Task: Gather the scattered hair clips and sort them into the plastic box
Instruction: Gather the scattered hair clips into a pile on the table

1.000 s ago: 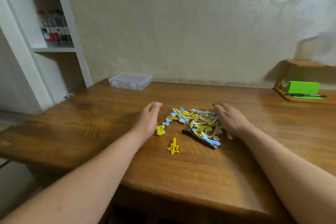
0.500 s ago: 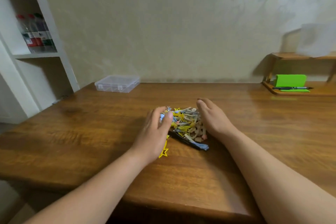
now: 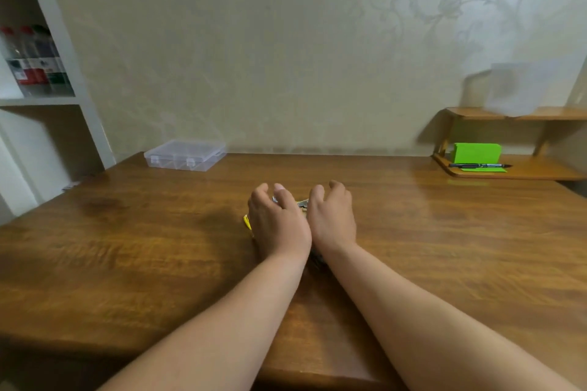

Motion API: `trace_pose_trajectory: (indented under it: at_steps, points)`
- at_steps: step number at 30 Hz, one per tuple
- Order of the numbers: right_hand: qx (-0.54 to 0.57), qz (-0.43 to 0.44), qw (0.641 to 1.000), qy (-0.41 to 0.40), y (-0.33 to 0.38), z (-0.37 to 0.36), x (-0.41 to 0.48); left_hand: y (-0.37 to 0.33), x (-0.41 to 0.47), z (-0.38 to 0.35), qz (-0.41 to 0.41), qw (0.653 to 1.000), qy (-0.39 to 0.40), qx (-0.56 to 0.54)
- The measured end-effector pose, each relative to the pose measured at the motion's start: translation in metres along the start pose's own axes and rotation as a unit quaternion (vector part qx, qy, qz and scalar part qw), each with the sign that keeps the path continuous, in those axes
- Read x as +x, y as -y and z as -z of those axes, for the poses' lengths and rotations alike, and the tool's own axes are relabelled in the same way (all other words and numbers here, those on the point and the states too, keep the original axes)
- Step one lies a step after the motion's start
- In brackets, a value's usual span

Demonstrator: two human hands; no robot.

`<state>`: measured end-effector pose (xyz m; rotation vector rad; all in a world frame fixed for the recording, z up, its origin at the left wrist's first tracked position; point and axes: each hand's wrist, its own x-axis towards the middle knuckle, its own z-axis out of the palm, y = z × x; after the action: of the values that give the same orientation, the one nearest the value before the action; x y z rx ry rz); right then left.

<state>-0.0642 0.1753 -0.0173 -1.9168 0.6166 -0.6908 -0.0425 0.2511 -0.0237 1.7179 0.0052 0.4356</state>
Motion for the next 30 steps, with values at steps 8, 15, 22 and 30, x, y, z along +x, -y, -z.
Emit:
trace_pose_trajectory:
  at_steps: [8,15,22,30]
  points:
    - [-0.042,0.062,0.997,0.009,-0.011,0.015,-0.017,0.002,0.013,0.022,0.042,0.995,0.011,-0.086]
    - [-0.088,0.069,0.994,-0.004,-0.005,0.006,-0.015,-0.002,0.010,0.014,0.028,0.991,0.006,-0.130]
    - [-0.124,0.120,0.984,0.031,0.007,0.000,0.046,0.026,0.099,0.062,0.036,0.999,-0.011,-0.036]
    - [-0.196,0.174,0.951,0.165,0.067,-0.133,0.097,0.063,0.214,0.078,0.016,0.999,-0.003,0.033]
